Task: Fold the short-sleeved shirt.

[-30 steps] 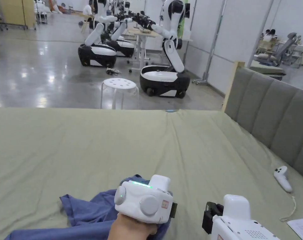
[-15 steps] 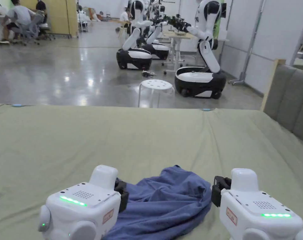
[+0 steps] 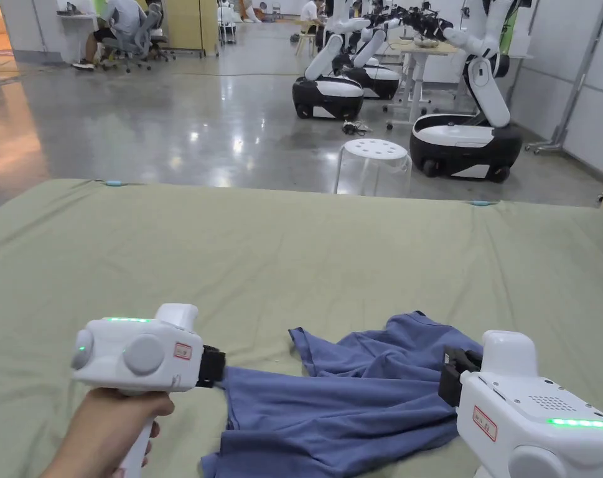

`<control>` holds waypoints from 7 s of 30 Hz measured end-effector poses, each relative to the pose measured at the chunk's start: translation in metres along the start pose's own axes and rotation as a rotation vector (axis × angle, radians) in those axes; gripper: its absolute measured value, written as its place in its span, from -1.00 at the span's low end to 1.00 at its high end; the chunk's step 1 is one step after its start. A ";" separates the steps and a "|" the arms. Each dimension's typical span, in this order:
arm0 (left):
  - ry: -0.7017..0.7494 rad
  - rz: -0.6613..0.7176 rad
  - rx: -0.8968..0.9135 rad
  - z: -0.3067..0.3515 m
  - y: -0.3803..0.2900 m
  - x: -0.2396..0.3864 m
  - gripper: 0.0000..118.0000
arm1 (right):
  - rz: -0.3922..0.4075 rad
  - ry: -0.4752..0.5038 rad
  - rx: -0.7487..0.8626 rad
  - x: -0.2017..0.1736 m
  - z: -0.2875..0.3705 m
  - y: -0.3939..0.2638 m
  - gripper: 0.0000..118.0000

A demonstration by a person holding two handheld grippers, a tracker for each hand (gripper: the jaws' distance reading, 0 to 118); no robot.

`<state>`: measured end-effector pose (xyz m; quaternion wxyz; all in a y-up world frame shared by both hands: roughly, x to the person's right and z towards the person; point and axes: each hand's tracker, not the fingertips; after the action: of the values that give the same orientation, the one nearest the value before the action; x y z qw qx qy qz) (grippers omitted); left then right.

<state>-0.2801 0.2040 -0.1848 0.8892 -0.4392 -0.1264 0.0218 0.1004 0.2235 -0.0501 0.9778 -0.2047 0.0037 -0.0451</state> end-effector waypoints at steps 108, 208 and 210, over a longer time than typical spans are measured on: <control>0.056 0.133 0.106 0.008 -0.070 -0.068 -0.86 | -0.606 -0.156 -0.291 0.196 -0.084 -0.021 -0.86; 0.108 -0.076 0.684 0.194 0.233 -0.033 -0.89 | 0.021 -0.043 0.233 0.085 0.001 0.409 -0.95; 0.123 -0.055 0.703 0.199 0.263 -0.032 -0.89 | 0.041 -0.043 0.261 0.078 -0.001 0.434 -0.95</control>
<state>-0.3410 0.5149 -0.2824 0.9922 -0.1034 -0.0690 0.0137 0.2155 0.6127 -0.2238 0.9967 -0.0763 -0.0192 -0.0210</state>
